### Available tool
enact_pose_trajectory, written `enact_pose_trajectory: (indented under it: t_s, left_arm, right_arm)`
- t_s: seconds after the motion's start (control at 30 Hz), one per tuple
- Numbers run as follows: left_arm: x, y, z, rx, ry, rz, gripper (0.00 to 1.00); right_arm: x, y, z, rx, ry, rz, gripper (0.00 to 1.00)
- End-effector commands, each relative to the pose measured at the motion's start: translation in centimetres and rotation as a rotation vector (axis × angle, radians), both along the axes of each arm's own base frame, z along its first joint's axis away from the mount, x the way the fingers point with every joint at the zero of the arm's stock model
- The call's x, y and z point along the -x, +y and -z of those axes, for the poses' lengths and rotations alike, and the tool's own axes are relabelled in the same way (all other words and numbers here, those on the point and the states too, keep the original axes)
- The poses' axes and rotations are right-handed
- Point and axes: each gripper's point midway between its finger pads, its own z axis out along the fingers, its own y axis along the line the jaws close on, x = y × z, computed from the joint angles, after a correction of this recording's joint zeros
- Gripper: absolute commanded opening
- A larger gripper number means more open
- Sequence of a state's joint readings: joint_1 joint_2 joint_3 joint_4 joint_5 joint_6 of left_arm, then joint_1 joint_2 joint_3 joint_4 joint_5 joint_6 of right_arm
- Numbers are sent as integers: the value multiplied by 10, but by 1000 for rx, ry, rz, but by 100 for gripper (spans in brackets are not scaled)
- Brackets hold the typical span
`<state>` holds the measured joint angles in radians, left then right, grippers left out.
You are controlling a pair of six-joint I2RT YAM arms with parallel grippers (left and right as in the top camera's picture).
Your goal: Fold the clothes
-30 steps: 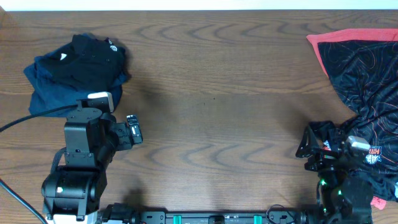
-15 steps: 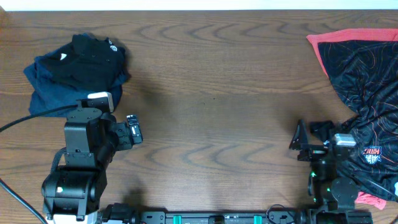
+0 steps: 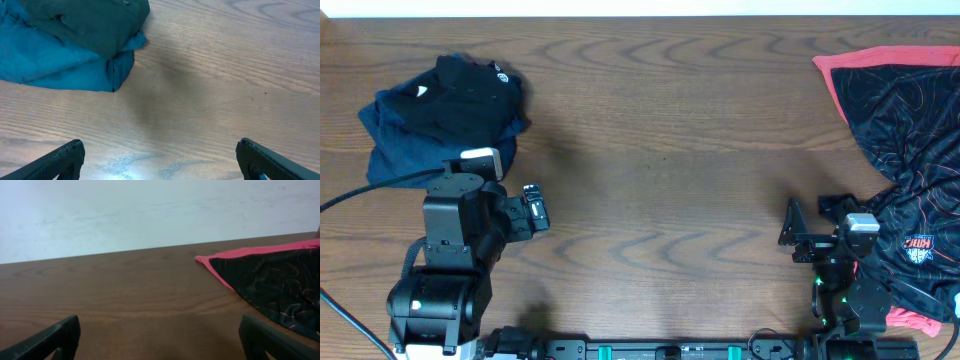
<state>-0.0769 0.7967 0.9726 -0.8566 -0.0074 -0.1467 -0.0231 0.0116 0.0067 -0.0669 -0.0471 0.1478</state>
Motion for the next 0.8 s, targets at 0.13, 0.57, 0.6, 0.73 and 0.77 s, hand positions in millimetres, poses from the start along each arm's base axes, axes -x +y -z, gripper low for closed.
enact_pose_trajectory:
  t_s: [0.13,0.57,0.6,0.73,0.77]
  left_arm:
    - [0,1,1,-3,4,-9,98]
    - [0,1,1,-2,4,-9,98]
    - [0,1,1,-2,4,-9,98]
    - [2,1,1,-2,2,-9,98]
    - [3,1,0,-4,0,-9,98]
  right_arm:
    - [0,0,0,14,-2,-4,99]
    - [0,0,0,14,-2,-3,99]
    - [0,0,0,14,-2,-3,99]
    - [0,0,0,14,-2,-3,99]
    - [0,0,0,14,-2,-3,99]
